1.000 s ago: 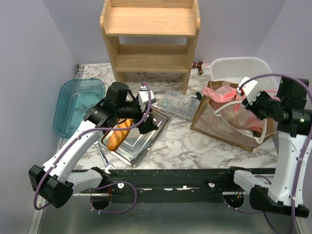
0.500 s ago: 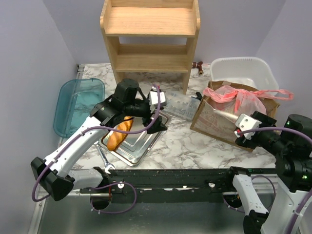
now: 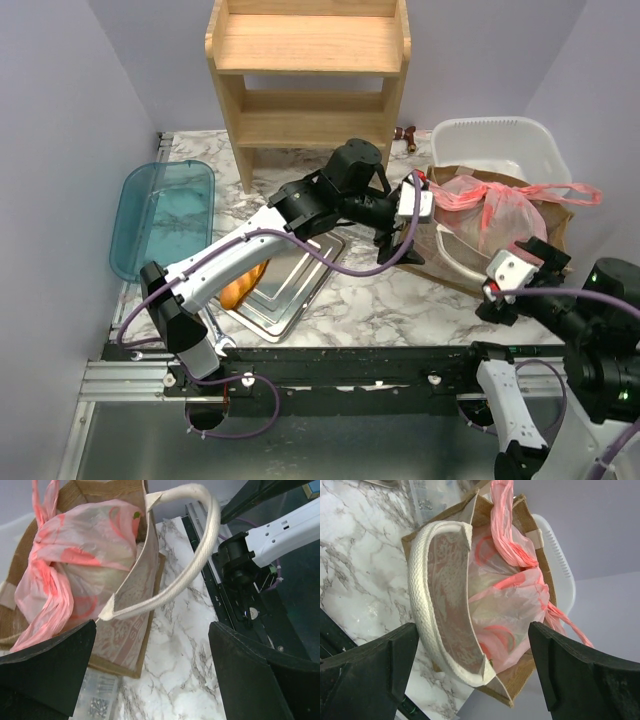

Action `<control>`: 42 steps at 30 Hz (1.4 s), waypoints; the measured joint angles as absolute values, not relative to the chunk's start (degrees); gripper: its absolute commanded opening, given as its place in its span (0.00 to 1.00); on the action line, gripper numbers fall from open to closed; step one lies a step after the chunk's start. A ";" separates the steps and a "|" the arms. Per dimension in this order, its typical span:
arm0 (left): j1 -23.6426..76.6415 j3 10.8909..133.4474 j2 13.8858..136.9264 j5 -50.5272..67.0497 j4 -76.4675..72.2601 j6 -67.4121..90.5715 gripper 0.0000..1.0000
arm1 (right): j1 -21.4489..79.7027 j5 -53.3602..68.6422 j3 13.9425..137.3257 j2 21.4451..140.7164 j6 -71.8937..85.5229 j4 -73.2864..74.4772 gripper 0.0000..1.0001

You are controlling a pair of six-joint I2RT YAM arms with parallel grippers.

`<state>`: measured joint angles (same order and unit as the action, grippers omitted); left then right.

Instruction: Untie the knot of the grocery bags and take out the mixed food

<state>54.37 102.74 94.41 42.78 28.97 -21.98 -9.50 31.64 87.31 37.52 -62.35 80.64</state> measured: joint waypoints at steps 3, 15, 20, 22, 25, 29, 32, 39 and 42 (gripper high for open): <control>56.60 102.74 95.00 43.16 29.06 -25.06 0.83 | -9.50 32.14 85.10 33.10 -62.08 80.73 1.00; 61.73 88.51 98.35 43.11 28.99 -35.99 0.63 | -9.50 34.81 88.09 50.11 -43.94 81.25 0.95; 60.05 73.21 89.01 42.50 28.82 -34.94 0.71 | -9.50 34.15 91.79 61.49 -38.22 81.10 0.95; 60.07 70.81 82.85 41.65 28.75 -34.41 0.75 | -9.50 32.73 93.73 65.89 -36.75 80.07 0.96; 59.61 69.36 74.28 40.56 27.00 -33.85 0.82 | -9.50 28.88 95.00 69.73 -35.70 77.36 0.98; 54.59 65.23 66.08 39.64 25.23 -31.92 0.92 | -9.50 22.85 96.90 73.17 -35.38 74.41 1.00; 49.78 60.95 64.73 38.06 25.74 -30.65 0.94 | -9.50 19.94 98.48 77.03 -35.33 72.55 1.00; 42.00 54.92 64.84 33.76 29.71 -30.09 0.94 | -9.50 15.70 95.07 82.89 -36.91 69.38 0.98; 38.98 54.89 64.82 33.34 31.00 -29.91 0.93 | -9.50 15.27 93.08 83.42 -38.17 68.64 0.75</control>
<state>38.98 54.89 64.82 33.34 31.00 -29.91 -9.50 15.27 93.08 83.42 -38.17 68.64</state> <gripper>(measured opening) 0.937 0.963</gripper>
